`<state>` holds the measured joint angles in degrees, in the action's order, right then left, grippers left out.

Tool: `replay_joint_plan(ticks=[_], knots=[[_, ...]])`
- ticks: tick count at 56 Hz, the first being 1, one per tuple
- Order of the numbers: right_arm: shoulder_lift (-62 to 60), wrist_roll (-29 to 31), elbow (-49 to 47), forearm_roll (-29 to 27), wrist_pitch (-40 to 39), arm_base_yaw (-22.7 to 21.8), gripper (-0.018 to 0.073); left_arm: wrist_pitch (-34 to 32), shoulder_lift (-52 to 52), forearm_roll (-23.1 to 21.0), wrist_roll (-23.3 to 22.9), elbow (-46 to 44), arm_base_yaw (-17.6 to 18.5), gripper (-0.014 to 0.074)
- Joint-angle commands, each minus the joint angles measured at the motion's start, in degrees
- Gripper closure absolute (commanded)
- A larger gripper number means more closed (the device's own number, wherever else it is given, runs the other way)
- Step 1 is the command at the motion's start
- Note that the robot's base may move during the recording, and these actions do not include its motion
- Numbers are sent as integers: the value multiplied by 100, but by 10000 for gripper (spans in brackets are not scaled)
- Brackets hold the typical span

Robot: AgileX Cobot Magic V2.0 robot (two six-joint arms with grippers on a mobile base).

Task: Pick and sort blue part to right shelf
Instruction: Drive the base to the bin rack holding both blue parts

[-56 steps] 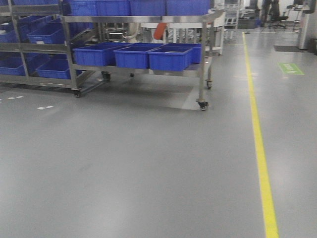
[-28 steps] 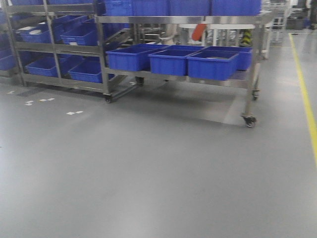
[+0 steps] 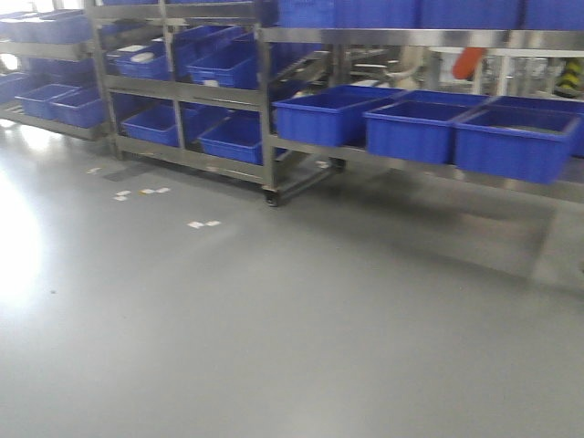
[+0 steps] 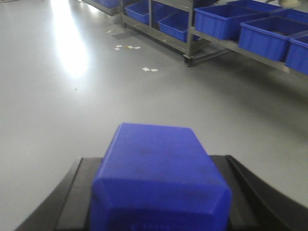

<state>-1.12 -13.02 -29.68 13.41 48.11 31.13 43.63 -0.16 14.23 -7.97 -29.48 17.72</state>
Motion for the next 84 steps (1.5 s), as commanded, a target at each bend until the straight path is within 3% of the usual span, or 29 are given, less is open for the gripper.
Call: replay_joint_plan(ticks=[1,84], knots=[[-6,40,-154,108,-508,-15,301,-521,84,33,-62,-152,-12,261],[-6,40,-154,114,-493,-10,301,-521,84,20,-62,-152,-219,261]])
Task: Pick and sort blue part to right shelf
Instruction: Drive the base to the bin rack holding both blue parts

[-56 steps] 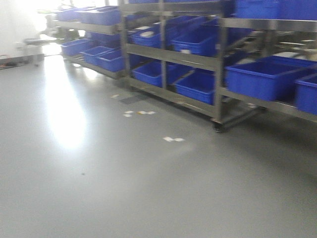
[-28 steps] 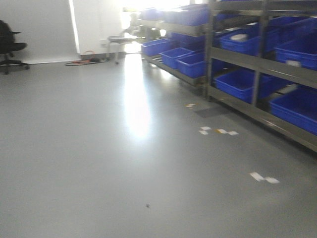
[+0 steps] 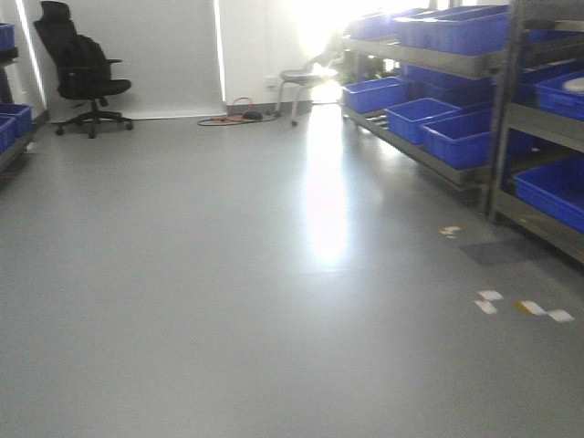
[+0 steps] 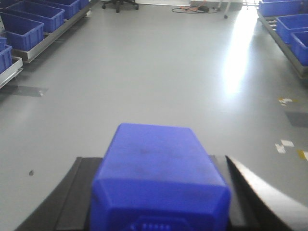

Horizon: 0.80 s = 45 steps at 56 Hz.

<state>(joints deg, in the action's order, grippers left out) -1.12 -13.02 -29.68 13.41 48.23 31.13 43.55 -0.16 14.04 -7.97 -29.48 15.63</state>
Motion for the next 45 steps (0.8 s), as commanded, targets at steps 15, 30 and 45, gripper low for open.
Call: replay_joint_plan(ticks=[15,30,45], knots=[[-6,40,-154,114,-505,-10,301,-512,84,39,-62,-152,-10,261],[-6,40,-154,114,-505,-10,301,-512,84,39,-62,-152,-10,261],[-6,40,-154,114,-505,-10,301,-512,84,39,-62,-152,-10,261]])
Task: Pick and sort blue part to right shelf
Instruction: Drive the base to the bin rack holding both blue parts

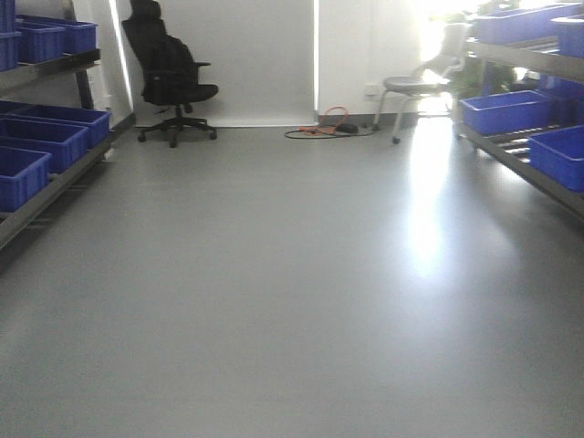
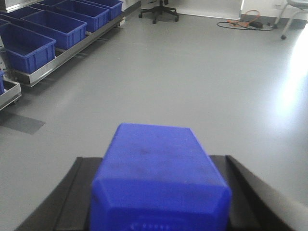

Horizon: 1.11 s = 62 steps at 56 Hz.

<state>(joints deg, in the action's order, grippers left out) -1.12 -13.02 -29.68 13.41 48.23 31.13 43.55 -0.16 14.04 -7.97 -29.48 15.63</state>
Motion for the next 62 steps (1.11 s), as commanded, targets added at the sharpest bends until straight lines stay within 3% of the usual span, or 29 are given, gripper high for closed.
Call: replay_joint_plan(ticks=[1,62], knots=[[-6,40,-154,114,-505,-10,301,-512,84,39,-62,-152,-10,261],[-6,40,-154,114,-499,-10,301,-512,84,39,-62,-152,16,261]])
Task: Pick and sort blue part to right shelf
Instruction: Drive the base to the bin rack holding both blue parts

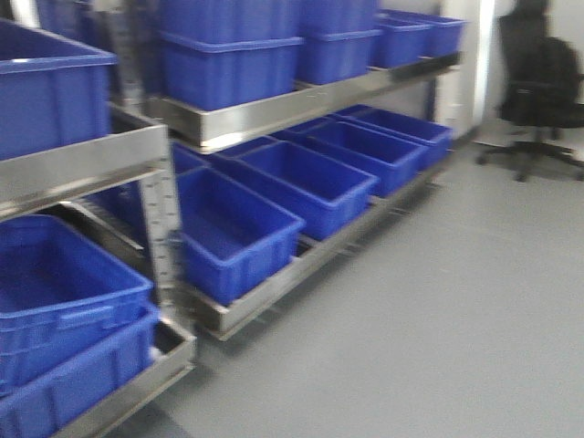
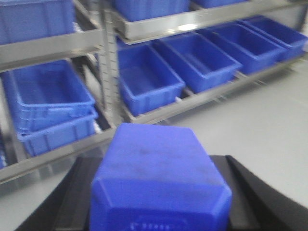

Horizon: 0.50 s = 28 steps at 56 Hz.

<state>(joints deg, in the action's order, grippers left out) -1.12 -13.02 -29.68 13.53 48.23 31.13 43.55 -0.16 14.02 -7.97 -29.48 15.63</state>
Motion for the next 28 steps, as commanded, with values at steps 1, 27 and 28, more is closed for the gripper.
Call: replay_joint_plan(ticks=[1,27,28], knots=[[-6,40,-154,102,-499,-10,301,-512,84,41,-62,-152,16,261],[-6,40,-154,102,-499,-10,301,-512,84,41,-62,-152,16,261],[-6,40,-154,102,-499,-10,301,-512,84,41,-62,-152,16,261]])
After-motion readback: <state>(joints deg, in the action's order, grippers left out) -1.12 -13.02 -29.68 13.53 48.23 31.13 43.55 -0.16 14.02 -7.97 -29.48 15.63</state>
